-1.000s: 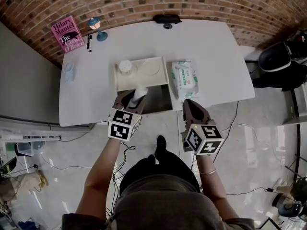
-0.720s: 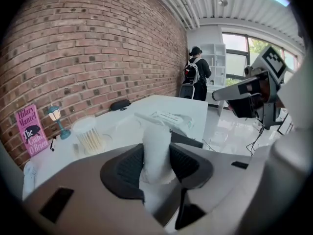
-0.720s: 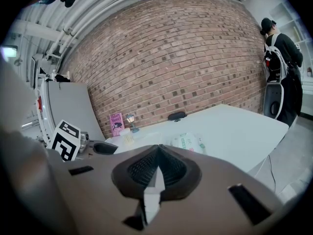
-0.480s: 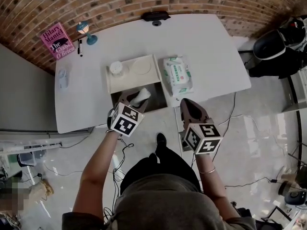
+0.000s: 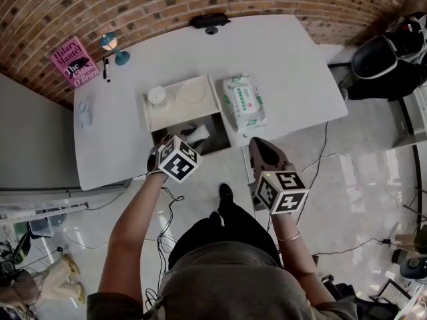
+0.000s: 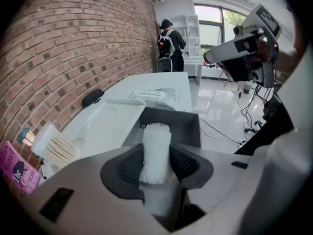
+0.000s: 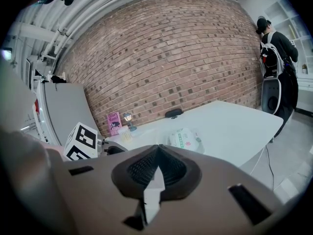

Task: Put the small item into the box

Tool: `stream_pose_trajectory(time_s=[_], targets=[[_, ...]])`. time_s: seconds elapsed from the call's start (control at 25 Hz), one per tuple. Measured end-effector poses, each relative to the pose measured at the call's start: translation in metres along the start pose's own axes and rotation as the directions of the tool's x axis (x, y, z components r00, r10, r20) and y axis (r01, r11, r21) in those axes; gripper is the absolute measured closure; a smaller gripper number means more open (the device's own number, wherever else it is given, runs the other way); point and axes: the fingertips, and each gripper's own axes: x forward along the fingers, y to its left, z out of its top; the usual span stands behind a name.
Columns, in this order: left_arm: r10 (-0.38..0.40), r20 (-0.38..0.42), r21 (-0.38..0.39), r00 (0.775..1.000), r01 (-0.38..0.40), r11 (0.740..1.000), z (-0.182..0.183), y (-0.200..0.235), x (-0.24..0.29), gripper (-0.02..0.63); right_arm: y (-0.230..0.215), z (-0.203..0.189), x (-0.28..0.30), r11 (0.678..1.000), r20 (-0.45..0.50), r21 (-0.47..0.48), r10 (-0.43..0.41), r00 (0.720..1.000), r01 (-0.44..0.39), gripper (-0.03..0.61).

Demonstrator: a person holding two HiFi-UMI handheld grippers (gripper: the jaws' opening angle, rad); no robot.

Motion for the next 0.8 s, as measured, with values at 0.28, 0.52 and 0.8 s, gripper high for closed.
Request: stream_pose_trajectory(time_s=[0.28, 0.52, 0.8], targets=[[-0.075, -0.071, 0.029, 0.995, 0.077, 0.997, -0.007, -0.001, 0.014, 0.440, 0.003, -0.004, 0.001, 1.000, -0.014, -0.001, 0.000, 1.000, 0.000, 0.572], [-0.089, -0.113, 0.084, 0.990, 0.099, 0.992, -0.010, -0.006, 0.023, 0.440, 0.002, -0.007, 0.000, 1.000, -0.023, 0.006, -0.006, 1.000, 0.006, 0.572], [-0.095, -0.161, 0.134, 0.982, 0.117, 0.984, -0.018, -0.015, 0.034, 0.440, 0.001, -0.010, 0.001, 1.000, -0.031, 0.005, -0.002, 1.000, 0.002, 0.572]])
